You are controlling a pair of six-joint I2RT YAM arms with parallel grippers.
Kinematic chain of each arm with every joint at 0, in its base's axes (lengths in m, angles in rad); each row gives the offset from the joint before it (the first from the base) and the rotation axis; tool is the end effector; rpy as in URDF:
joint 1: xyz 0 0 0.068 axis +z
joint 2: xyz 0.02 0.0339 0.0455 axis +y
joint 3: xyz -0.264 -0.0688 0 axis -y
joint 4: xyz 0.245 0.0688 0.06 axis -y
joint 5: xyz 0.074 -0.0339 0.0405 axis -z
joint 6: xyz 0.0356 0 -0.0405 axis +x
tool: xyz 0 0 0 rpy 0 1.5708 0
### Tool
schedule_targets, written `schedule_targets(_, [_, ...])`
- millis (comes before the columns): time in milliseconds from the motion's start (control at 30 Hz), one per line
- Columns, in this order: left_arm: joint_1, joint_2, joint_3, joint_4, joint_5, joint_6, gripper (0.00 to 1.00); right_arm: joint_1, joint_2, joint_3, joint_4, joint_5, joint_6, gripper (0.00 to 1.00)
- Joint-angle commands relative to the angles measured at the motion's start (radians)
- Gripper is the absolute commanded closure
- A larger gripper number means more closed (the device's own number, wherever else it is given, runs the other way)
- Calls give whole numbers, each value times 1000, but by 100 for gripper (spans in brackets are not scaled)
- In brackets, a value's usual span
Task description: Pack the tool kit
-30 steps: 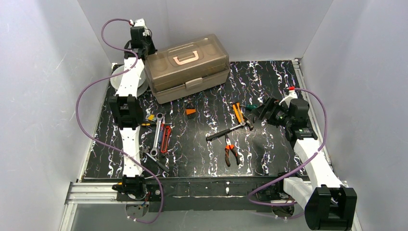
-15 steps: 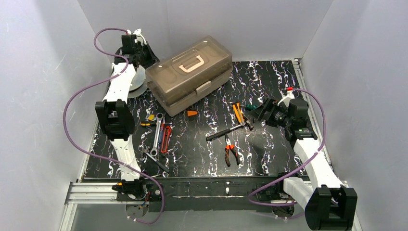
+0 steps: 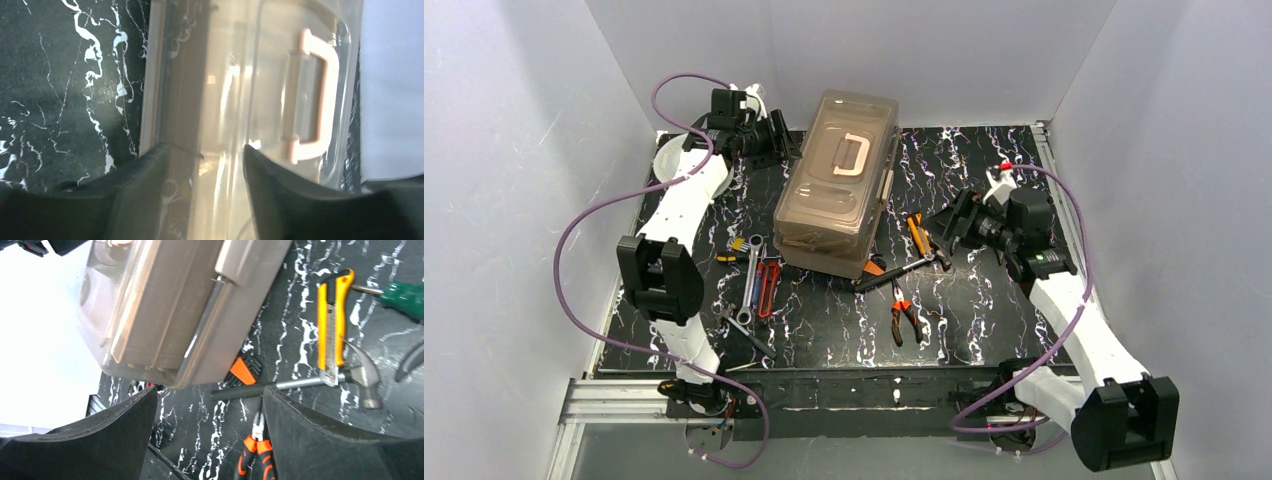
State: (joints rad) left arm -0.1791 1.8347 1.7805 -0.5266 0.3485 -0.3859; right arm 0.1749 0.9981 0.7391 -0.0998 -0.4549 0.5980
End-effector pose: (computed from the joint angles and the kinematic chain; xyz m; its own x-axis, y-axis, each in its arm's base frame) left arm 0.4176 -0.0880 0.3560 -0.6690 -0.2384 -0.7040 0.2122 0.8465 -0.4883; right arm 0.2222 0.0551 0.2934 -0.6019 0.4072 -0.6870 -0.2693 0.7063 0.6547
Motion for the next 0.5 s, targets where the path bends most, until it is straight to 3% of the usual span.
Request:
schedule_targets(0, [-43,-147,-52,-27,-43,-21,34,56,70,110,46,53,34,15])
schedule_targets(167, [-93,-209,-39,-30,-154,30,5,90,171,238,21,87,47,16])
schedule_targets(467, [-168,-90,142,-113,-146,60,6,122,359,468,-86,196,84,18])
